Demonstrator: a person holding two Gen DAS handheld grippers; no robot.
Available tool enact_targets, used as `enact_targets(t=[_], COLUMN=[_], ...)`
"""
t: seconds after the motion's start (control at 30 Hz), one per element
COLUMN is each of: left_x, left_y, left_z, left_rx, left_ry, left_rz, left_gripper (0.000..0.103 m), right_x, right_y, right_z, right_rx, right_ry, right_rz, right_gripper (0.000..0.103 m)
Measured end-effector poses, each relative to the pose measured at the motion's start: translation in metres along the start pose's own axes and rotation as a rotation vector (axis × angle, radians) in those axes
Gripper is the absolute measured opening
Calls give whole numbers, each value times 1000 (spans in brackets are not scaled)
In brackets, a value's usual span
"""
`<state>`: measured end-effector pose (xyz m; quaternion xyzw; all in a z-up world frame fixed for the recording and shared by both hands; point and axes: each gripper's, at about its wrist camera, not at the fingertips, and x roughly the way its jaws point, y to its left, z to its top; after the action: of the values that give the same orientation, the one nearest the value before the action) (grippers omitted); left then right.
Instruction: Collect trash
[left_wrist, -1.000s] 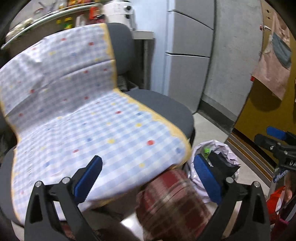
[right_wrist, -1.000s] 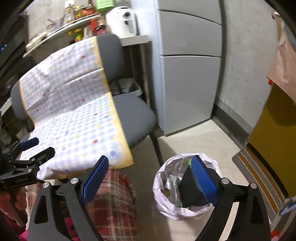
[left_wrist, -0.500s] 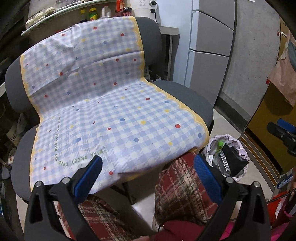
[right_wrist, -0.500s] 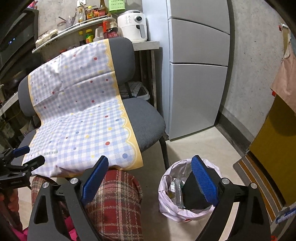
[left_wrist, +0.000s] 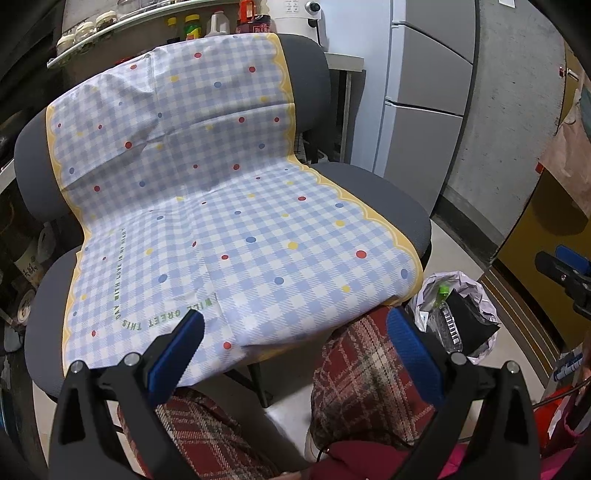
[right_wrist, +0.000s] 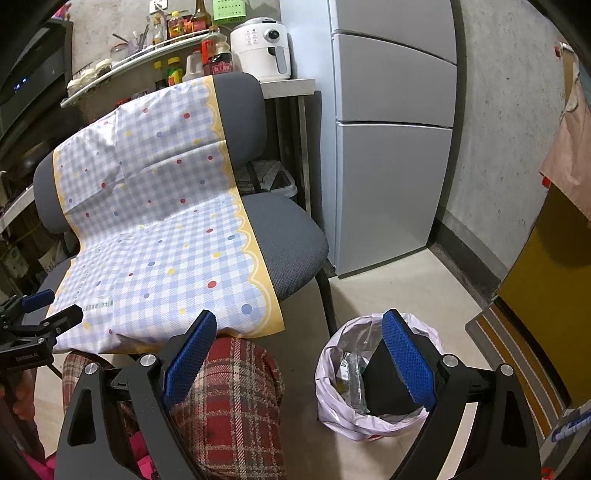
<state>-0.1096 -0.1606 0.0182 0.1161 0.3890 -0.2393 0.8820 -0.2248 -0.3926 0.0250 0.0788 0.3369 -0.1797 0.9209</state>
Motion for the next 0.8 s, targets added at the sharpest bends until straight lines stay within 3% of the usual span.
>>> enact_targets(t=[0.8], left_x=[-1], left_y=[1], left_z=[1], left_rx=[-3], left_ry=[-4], left_rz=[9], left_gripper=[96], right_x=[1], right_y=[-2], right_z=[1], right_rx=[-1], right_ry=[1], right_rz=[0], right_gripper=[90])
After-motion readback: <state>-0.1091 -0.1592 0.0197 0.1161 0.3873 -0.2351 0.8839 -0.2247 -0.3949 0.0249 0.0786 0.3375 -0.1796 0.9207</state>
